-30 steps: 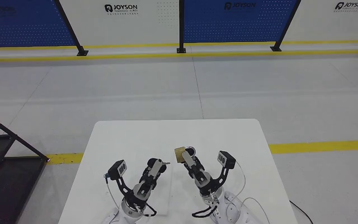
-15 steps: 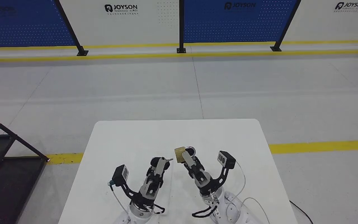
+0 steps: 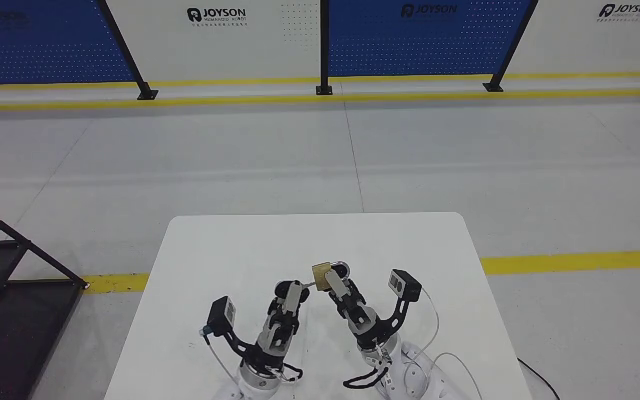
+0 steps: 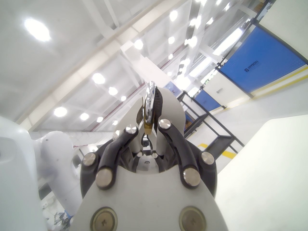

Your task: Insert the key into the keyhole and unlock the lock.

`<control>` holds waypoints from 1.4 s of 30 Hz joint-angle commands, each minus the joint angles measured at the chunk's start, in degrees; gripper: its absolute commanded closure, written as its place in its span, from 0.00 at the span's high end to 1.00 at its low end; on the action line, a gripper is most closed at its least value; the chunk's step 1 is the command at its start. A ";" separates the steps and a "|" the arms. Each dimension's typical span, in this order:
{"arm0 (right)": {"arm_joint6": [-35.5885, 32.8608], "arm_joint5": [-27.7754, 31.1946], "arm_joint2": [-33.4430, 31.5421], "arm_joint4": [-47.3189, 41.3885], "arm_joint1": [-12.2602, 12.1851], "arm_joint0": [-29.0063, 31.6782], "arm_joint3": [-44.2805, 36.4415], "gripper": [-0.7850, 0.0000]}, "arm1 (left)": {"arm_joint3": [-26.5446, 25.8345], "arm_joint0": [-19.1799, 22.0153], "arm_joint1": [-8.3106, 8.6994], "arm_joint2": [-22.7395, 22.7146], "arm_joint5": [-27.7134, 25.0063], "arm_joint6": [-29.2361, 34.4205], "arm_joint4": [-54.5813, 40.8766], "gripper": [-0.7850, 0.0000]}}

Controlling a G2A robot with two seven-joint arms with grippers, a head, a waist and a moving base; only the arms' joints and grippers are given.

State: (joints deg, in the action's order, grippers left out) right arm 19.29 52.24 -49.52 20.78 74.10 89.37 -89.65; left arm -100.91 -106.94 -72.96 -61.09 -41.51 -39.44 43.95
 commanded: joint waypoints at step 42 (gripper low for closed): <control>-3.89 -1.69 -1.16 -1.67 0.21 0.51 -1.58 0.00 | 1.07 1.85 -1.32 1.69 4.34 -1.12 1.01 0.42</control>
State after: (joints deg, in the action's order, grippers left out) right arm 15.54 50.55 -50.60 19.19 74.29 89.86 -91.20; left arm -99.85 -105.11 -74.27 -59.40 -37.22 -40.62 44.89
